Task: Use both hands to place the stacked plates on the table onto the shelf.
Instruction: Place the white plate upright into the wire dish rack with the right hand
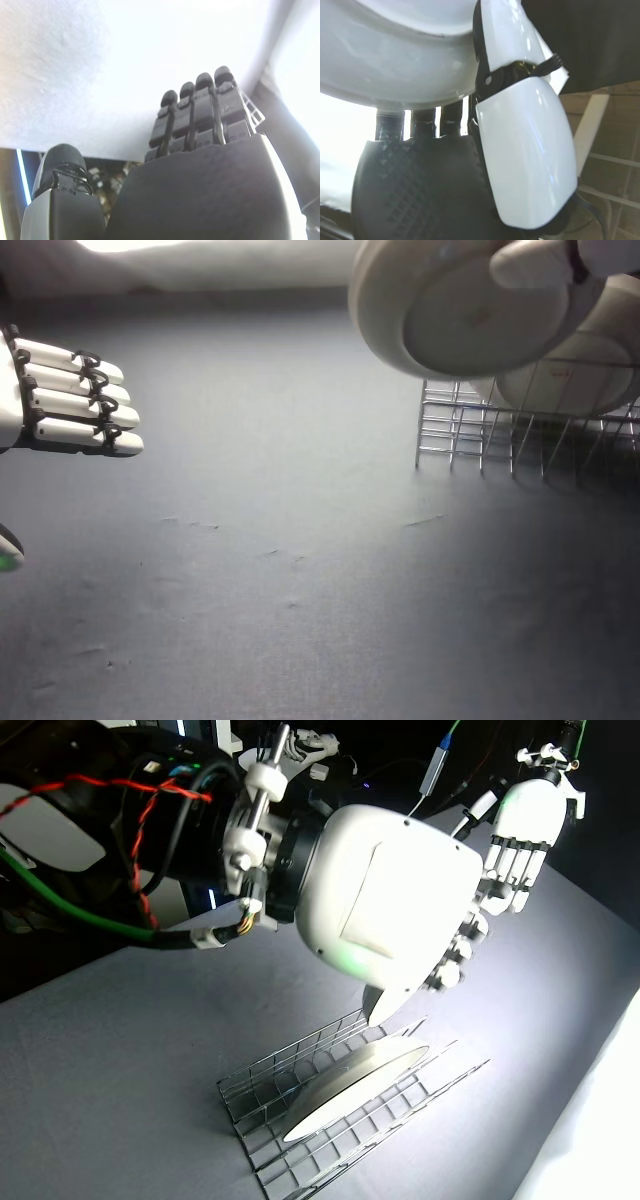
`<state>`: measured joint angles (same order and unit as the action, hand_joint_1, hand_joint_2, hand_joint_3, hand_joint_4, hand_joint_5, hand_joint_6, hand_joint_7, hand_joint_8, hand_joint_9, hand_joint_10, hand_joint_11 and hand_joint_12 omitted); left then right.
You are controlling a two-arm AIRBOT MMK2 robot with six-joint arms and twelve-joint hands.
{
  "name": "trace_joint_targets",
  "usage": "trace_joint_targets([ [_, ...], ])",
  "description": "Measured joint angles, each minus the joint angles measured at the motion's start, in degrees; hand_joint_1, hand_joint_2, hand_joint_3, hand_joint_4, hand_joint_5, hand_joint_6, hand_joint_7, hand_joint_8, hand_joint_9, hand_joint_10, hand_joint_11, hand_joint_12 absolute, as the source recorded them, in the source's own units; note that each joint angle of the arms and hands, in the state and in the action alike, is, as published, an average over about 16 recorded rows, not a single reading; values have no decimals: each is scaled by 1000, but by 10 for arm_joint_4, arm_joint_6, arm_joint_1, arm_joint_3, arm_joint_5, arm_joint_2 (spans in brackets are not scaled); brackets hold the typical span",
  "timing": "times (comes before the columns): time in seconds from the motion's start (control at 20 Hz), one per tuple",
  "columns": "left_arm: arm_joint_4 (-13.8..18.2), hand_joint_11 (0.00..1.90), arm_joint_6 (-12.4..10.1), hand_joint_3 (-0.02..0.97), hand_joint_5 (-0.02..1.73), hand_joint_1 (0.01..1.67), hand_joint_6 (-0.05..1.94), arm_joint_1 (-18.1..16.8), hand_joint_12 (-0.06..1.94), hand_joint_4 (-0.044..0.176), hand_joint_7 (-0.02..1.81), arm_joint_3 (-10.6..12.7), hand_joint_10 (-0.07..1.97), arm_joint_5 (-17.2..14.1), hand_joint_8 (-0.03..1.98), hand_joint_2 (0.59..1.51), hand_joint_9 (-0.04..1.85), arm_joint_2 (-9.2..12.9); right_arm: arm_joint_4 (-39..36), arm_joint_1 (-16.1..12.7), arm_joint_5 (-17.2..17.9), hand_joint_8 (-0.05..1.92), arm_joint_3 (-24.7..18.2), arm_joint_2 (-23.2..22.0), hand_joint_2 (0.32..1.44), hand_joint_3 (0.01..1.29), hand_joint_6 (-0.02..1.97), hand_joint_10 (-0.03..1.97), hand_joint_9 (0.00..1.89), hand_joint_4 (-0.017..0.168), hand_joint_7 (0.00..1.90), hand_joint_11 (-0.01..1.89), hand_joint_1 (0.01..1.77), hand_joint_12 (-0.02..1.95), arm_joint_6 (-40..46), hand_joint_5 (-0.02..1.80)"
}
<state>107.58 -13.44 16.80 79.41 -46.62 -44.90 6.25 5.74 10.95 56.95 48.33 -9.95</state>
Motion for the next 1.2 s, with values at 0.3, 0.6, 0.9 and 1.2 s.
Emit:
trace_joint_targets([
  [0.3, 7, 13, 0, 13, 21, 22, 17, -2, 9, -1, 12, -3, 10, 8, 1, 1079, 21, -1, -9, 37, 11, 1119, 11, -3, 1048, 9, 1100, 1237, 928, -9, 910, 835, 1382, 1448, -2, 773],
  [0.6, 12, 13, 0, 13, 22, 22, 18, -3, 9, -1, 12, -7, 10, 11, 1, 1083, 21, -2, -30, 80, 33, 1131, 18, -4, 1064, 10, 1101, 1243, 932, -9, 911, 835, 1382, 1451, -3, 765],
  [0.9, 14, 13, 0, 13, 22, 22, 17, -3, 9, -1, 13, -10, 10, 12, 1, 1087, 21, -3, -69, 119, 63, 1118, 24, -4, 1075, 10, 1104, 1240, 926, -9, 920, 830, 1381, 1437, -5, 764],
  [1.2, 15, 14, 0, 12, 22, 22, 17, -3, 9, -1, 12, -11, 10, 12, 1, 1088, 21, -3, -121, 142, 91, 989, 30, -6, 1096, 11, 1033, 1118, 821, -9, 867, 728, 1345, 1437, -9, 731],
])
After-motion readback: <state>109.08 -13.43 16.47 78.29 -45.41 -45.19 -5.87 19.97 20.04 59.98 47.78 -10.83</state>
